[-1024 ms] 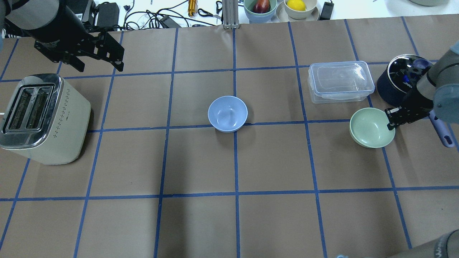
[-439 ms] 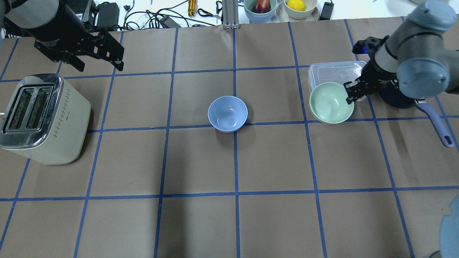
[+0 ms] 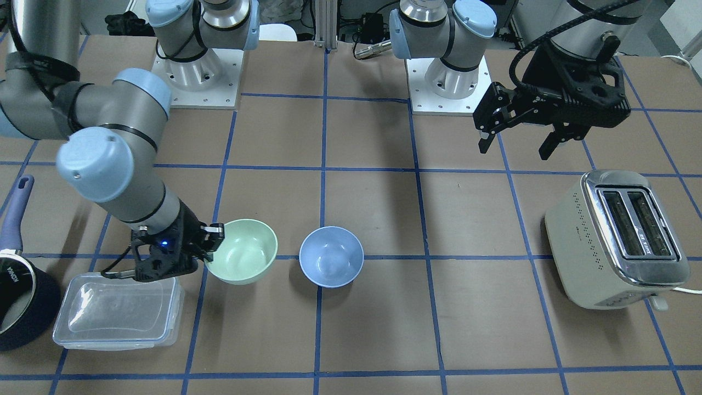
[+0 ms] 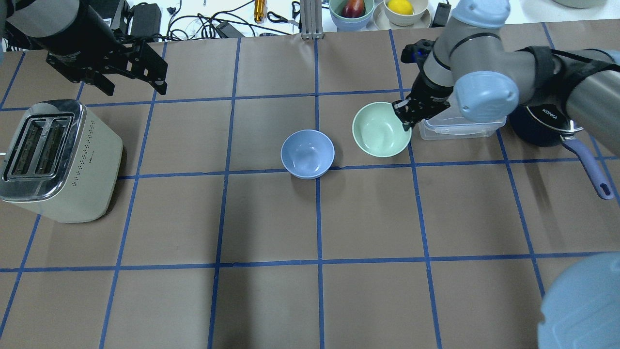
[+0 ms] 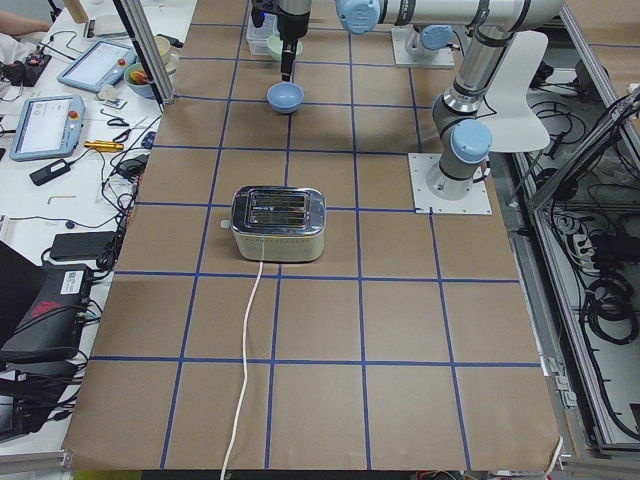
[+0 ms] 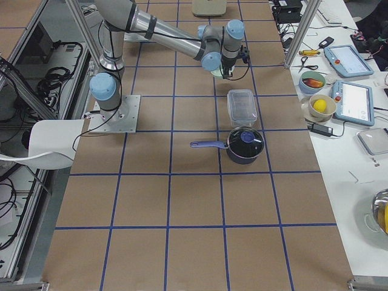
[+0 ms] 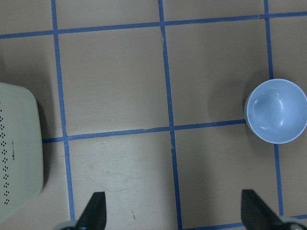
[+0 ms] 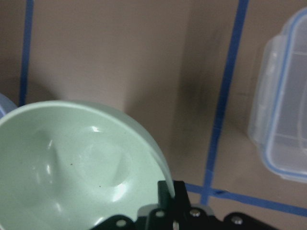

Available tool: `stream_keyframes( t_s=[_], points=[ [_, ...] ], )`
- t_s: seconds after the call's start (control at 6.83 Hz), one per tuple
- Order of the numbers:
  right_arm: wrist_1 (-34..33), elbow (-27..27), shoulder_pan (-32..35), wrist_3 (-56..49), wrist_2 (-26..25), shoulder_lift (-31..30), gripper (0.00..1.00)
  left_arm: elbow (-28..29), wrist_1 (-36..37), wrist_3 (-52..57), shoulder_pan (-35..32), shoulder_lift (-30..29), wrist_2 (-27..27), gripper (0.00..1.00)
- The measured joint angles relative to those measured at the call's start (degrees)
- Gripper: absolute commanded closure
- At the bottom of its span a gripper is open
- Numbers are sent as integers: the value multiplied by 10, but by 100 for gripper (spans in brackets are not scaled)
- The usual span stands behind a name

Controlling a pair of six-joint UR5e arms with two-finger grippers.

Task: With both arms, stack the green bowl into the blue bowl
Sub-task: 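Lift and carry the pale green bowl over the light blue bowl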

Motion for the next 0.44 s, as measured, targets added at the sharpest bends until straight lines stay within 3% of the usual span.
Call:
stream_keyframes(
  t_s=[0.44],
  points=[
    [71, -121, 93, 156, -8, 59, 100, -1, 0, 3, 0, 1, 2, 0]
  ],
)
